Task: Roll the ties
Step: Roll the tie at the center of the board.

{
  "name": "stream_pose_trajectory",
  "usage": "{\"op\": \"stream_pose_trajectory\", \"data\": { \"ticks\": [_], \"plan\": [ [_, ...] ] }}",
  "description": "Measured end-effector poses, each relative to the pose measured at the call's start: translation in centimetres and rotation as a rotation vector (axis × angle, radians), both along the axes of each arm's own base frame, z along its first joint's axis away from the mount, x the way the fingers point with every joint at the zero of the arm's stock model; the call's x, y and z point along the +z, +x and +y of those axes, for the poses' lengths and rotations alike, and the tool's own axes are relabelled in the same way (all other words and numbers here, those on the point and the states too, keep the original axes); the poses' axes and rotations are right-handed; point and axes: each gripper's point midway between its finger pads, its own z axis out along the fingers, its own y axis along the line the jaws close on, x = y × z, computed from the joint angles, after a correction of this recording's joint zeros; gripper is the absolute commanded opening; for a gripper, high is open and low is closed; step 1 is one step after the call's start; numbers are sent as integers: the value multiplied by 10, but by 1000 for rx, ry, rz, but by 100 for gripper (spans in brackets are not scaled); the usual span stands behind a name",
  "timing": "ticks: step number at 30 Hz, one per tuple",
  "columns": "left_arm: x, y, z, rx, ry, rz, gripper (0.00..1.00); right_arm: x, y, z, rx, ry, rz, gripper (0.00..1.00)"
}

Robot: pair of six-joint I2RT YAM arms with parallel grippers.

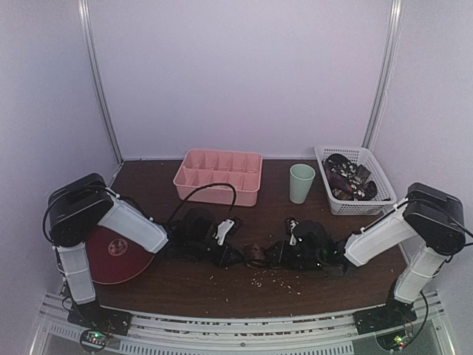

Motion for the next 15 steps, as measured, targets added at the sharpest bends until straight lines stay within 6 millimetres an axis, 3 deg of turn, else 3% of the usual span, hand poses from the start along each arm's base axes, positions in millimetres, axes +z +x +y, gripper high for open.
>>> {"op": "stream_pose_trajectory", "data": {
  "ticks": [15],
  "plan": [
    [26,8,-20,-17,-61,-23,0,2,-2,-8,37,-93,-24,27]
  ]
}}
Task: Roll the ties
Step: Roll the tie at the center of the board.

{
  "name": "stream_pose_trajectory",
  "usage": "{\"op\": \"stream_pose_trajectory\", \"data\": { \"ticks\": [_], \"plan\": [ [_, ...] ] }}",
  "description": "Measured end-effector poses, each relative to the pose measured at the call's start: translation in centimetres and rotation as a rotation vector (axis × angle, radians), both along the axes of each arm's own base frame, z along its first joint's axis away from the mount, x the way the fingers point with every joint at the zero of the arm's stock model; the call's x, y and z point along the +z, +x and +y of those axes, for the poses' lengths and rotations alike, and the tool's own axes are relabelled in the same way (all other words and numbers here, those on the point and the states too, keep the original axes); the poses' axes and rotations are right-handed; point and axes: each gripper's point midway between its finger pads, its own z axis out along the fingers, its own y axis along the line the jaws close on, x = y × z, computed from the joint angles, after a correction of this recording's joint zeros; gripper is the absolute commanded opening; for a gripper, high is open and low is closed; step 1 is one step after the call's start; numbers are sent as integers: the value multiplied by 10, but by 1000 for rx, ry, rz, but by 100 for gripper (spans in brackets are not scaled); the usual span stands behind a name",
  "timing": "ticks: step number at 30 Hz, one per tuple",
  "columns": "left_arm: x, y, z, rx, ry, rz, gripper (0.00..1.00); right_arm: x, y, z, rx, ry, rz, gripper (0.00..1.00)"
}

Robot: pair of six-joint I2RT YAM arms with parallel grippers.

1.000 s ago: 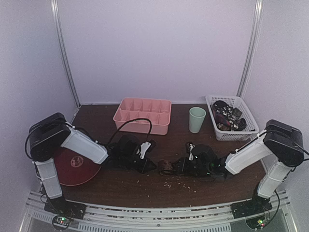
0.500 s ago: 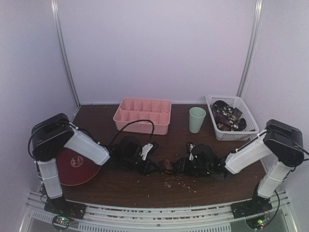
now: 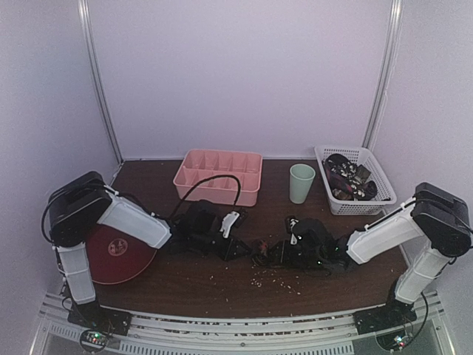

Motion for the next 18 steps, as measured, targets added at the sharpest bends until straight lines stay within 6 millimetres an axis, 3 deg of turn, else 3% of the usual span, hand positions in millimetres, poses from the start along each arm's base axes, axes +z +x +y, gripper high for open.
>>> {"op": "stream_pose_trajectory", "data": {
  "ticks": [9,18],
  "plan": [
    [2,-2,-11,-20,10,-2,0,-4,1,-7,-6,-45,-9,26],
    [-2,-2,-14,-32,44,1,2,10,8,-16,-41,-65,-66,25]
  ]
}}
